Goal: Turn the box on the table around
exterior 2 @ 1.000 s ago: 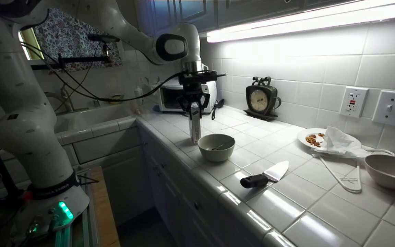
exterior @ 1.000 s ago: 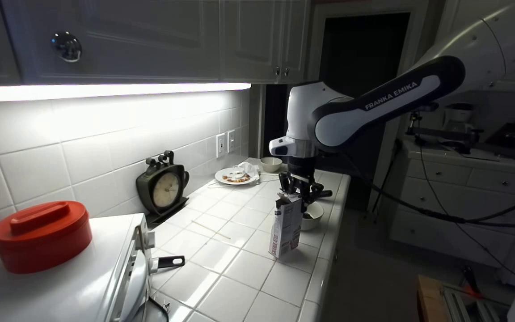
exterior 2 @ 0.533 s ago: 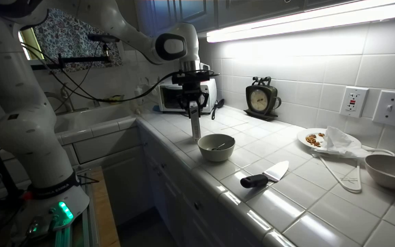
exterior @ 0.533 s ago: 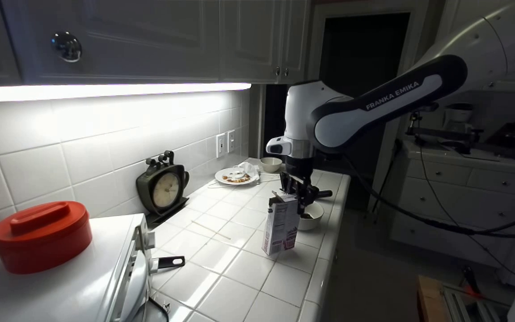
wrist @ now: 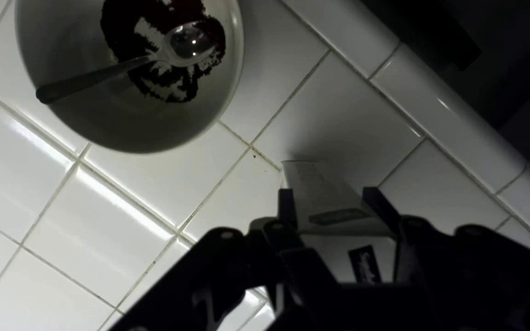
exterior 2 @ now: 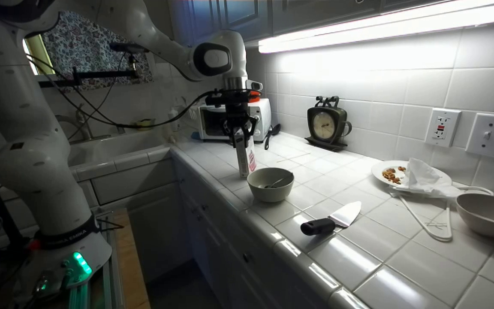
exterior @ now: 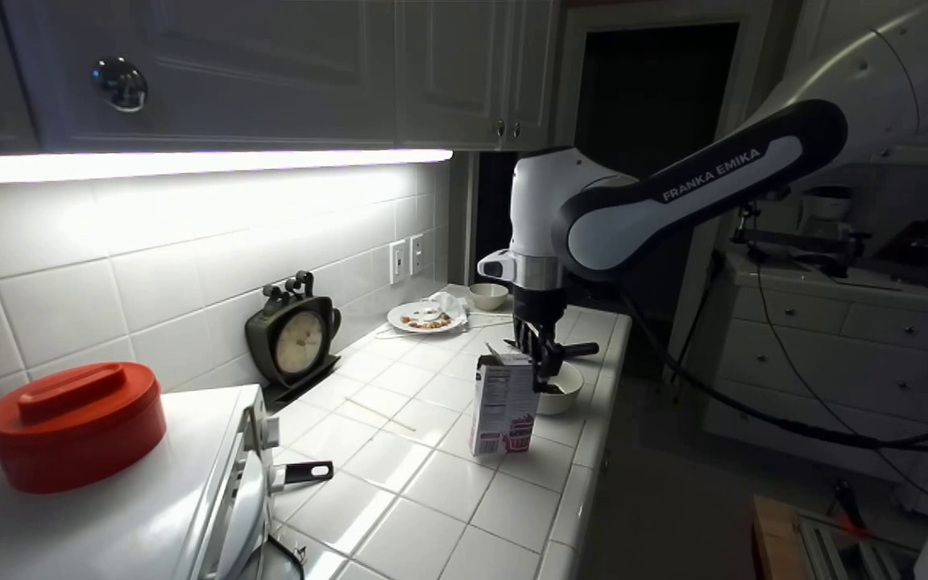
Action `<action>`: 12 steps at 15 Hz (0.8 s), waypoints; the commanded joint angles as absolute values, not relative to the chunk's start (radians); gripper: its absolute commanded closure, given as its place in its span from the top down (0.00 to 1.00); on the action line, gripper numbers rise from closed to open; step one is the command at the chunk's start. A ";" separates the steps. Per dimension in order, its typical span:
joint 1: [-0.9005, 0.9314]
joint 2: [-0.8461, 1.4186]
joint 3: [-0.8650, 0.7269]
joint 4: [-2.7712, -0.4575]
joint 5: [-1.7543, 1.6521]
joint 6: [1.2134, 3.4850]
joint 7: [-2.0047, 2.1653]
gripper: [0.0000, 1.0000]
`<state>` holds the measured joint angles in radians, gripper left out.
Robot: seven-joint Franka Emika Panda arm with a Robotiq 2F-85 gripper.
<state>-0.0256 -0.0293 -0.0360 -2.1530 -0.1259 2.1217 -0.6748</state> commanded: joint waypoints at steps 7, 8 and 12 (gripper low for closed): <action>-0.007 -0.094 -0.013 -2.214 -0.112 2.094 -0.365 0.16; -0.005 -0.097 -0.013 -2.216 -0.103 2.092 -0.346 0.16; -0.011 -0.121 -0.025 -2.227 -0.026 2.080 -0.289 0.16</action>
<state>-0.0087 -0.0672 -0.0174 -2.2002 -0.0917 2.0983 -0.3293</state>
